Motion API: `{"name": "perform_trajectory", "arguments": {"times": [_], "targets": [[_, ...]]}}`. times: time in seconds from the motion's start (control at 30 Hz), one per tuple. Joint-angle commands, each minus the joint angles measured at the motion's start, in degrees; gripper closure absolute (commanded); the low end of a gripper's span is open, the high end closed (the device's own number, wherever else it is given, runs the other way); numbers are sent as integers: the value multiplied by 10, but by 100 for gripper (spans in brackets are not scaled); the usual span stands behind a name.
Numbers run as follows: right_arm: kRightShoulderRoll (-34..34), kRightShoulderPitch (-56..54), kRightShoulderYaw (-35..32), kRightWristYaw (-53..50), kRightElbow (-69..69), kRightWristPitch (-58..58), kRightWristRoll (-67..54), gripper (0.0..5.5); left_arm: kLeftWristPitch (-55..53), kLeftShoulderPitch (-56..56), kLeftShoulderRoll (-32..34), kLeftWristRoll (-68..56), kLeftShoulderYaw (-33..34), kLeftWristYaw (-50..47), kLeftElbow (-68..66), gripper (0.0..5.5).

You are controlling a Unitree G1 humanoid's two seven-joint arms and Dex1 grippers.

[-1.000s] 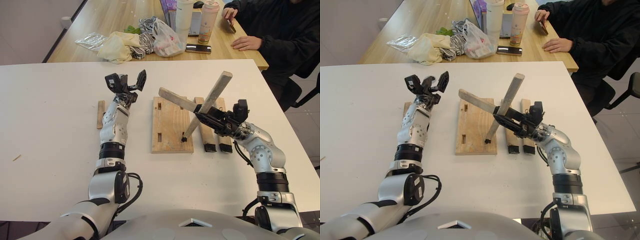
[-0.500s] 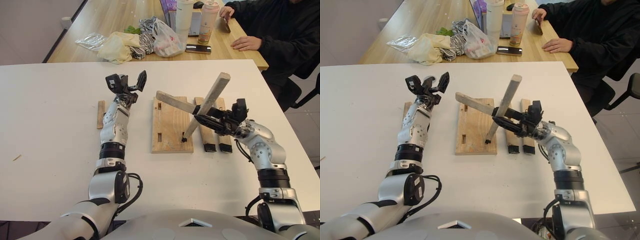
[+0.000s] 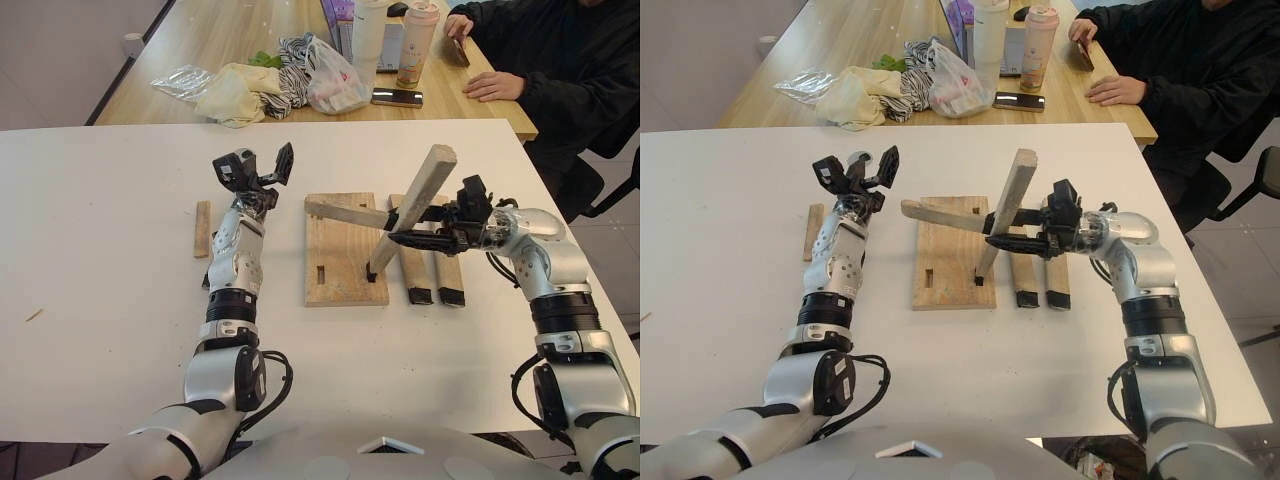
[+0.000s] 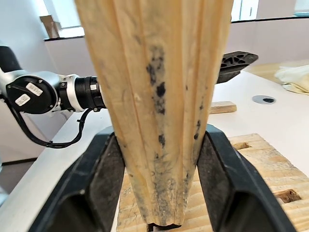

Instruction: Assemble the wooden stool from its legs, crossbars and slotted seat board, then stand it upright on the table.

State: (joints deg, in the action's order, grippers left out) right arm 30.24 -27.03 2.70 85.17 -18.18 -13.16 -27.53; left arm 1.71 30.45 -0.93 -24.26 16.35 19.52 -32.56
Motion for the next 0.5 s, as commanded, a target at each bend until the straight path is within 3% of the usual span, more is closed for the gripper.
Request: {"name": "perform_trajectory", "arguments": {"times": [0.03,0.5], "targets": [[22,-13,26,27,-16,22,37,347,5,-13,-5,-4,4,-10,13,67],[39,20,93,47,-38,132,114,347,-3,-21,-6,-3,2,-15,24,67]]}}
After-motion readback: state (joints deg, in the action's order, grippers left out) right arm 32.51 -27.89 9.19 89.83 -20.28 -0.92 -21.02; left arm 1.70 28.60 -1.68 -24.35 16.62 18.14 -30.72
